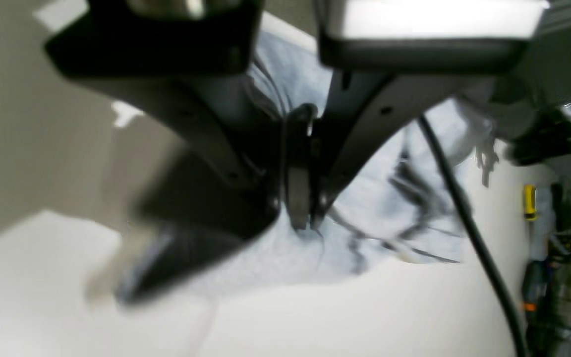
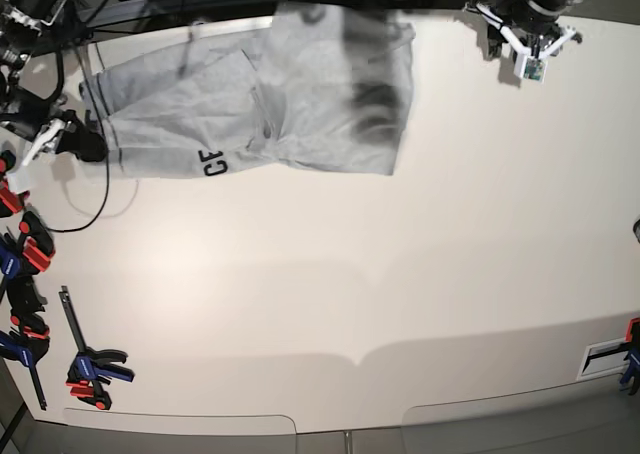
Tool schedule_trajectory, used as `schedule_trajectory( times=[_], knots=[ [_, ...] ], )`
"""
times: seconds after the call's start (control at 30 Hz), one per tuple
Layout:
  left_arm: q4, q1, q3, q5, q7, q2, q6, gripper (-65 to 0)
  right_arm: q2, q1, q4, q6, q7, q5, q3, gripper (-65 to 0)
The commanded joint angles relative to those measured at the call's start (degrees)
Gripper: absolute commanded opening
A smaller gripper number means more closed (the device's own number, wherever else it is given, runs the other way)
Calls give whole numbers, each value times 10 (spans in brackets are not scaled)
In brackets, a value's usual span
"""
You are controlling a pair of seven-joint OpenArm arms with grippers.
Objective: Fold the T-shirt properly
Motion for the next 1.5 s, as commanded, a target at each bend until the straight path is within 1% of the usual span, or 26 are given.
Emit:
schedule_trajectory(
  times=[0.0,0.03,0.07,0.1,0.17,0.23,0.27,0.4,0.53,0.73,0.87,0.97,1.03,1.17,1.27,1.37,1.47],
  knots=[
    [-3,-1,-3,-5,-12,-1,0,-435,19,8,9,1,13,44,4,-650],
    [-13,-3,-3,-5,-11,3,-1,-435,22,8,9,1,13,70,4,-650],
    [-19,-5,-3,-8,-14,6,-10,-435,23,8,10,1,13,85,4,-650],
    [-21,-6,-3,-14,-13,9,-19,-442,23,8,12,1,13,85,4,-650],
    [-21,-10,-3,-39,-18,17,-32,-519,19,8,19,1,13,85,4,-650],
    [-21,-15,-3,-69,-35,25,-52,-616,11,8,30,1,13,85,4,-650],
    [-21,-20,-3,-85,-41,31,-66,-650,7,8,37,1,13,85,4,-650],
    [-22,-41,-3,-128,-38,63,-109,-650,-23,8,85,1,13,85,3,-650],
    [-35,-52,-2,-160,-44,81,-130,-650,-70,1,172,1,13,85,-6,-650],
    [-65,-60,-2,-159,-41,87,-131,-650,-155,-42,323,1,13,85,-77,-650],
    [-74,-56,-2,-159,-30,87,-131,-650,-219,-63,380,1,13,81,-141,-650],
    [-74,-57,-2,-159,-25,87,-131,-650,-262,-63,381,1,13,14,-208,-650],
    [-74,-57,-2,-160,-26,87,-132,-650,-284,-63,380,1,34,-41,-258,-650],
    [-74,-57,-2,-159,-22,87,-132,-650,-319,-63,380,1,105,-155,-344,-650],
    [-74,-57,-2,-159,-22,87,-134,-650,-347,-63,380,1,144,-241,-399,-650],
    [-74,-57,-2,-159,-21,87,-136,-650,-372,-63,380,1,163,-312,-445,-650],
    [-74,-57,-2,-159,-21,87,-136,-650,-389,-63,380,1,170,-362,-481,-650]
  ],
)
